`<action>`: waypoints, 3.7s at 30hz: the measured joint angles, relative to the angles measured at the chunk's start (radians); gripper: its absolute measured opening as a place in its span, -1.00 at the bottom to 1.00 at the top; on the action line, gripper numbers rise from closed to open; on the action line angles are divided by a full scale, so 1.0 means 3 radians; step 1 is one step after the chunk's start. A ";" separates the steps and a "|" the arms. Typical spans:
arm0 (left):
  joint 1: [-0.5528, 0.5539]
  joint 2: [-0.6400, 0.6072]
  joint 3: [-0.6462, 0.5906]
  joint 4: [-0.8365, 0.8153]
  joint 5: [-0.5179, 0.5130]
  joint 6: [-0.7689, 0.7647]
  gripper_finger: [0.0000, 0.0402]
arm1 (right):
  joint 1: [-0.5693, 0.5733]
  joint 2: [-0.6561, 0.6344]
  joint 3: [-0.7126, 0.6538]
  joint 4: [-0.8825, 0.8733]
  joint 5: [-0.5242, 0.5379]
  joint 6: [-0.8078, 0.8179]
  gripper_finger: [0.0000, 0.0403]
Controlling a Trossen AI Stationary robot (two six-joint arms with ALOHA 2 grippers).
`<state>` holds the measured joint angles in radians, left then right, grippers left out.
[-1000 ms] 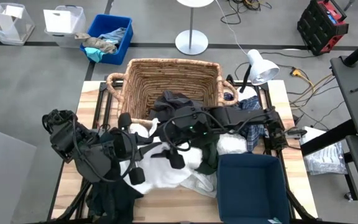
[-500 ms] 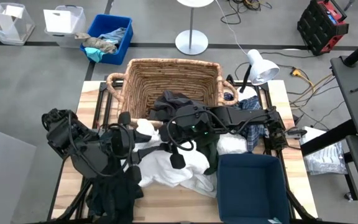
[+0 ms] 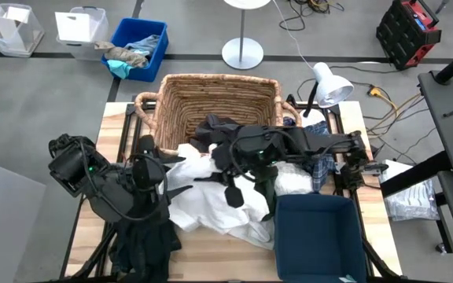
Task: Sort clothes
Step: Put the white polo shirt into the blue laundry bin
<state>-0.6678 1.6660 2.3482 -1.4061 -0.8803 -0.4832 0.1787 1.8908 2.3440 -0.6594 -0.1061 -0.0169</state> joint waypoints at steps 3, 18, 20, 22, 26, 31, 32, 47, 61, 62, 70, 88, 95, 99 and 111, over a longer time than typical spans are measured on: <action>0.0000 -0.0007 0.0019 0.0013 -0.0081 0.0019 0.52 | -0.0006 -0.0114 0.0000 -0.0102 0.0038 0.0062 -0.96; 0.0005 -0.0047 0.0025 0.0134 -0.0887 0.0452 0.51 | 0.0033 -0.0755 0.0001 -0.0444 -0.0173 0.0695 -0.96; 0.0008 -0.0052 0.0025 0.0147 -0.1030 0.0489 0.51 | 0.0053 -0.0845 0.0001 -0.0535 -0.0264 0.0824 -0.96; 0.0008 -0.0052 0.0025 0.0182 -0.1156 0.0551 0.51 | 0.0074 -0.0921 0.0001 -0.0644 -0.0364 0.0956 -0.96; 0.0008 -0.0052 0.0025 0.0233 -0.1351 0.0623 0.51 | 0.0135 -0.1060 0.0001 -0.1023 -0.0556 0.1108 -0.96; 0.0011 -0.0052 0.0025 0.0232 -0.1500 0.0668 0.51 | 0.0265 -0.1164 0.0003 -0.1498 -0.0561 0.1350 -0.96; 0.0013 -0.0052 0.0025 0.0232 -0.1519 0.0683 0.51 | 0.0301 -0.1171 0.0003 -0.1566 -0.0581 0.1399 -0.96; 0.0042 -0.0092 0.0025 0.0236 -0.1951 0.0711 0.51 | 0.0843 -0.1161 -0.0011 -0.2911 -0.0786 0.2471 -0.96; 0.0088 -0.0126 0.0025 0.0212 -0.2020 0.0724 0.51 | 0.1163 -0.1167 -0.0452 -0.3036 -0.0776 0.3130 -0.96; 0.0092 -0.0126 0.0025 0.0211 -0.2020 0.0724 0.51 | 0.1176 -0.1167 -0.0508 -0.3037 -0.0773 0.3178 -0.96; 0.0103 -0.0126 0.0025 0.0195 -0.2020 0.0722 0.51 | 0.1345 -0.1170 -0.0990 -0.3035 -0.0786 0.3360 -0.96; 0.0104 -0.0126 0.0021 0.0180 -0.2019 0.0721 0.51 | 0.1405 -0.1288 -0.2388 -0.3035 -0.0691 0.2543 -0.96; 0.0104 -0.0126 0.0020 0.0162 -0.2011 0.0710 0.51 | 0.1405 -0.1287 -0.2794 -0.3032 -0.0704 0.2186 -0.96; 0.0104 -0.0126 0.0019 0.0144 -0.2009 0.0710 0.51 | 0.1421 -0.1284 -0.3010 -0.2995 -0.0696 0.1963 -0.95; 0.0104 -0.0126 0.0019 0.0112 -0.2007 0.0710 0.51 | 0.1456 -0.1479 -0.2971 -0.3018 -0.1219 0.2505 -0.29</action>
<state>-0.6365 1.6283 2.3539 -1.3724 -1.4823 -0.2703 0.6155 1.4470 1.4527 -1.5648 -0.4718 0.7344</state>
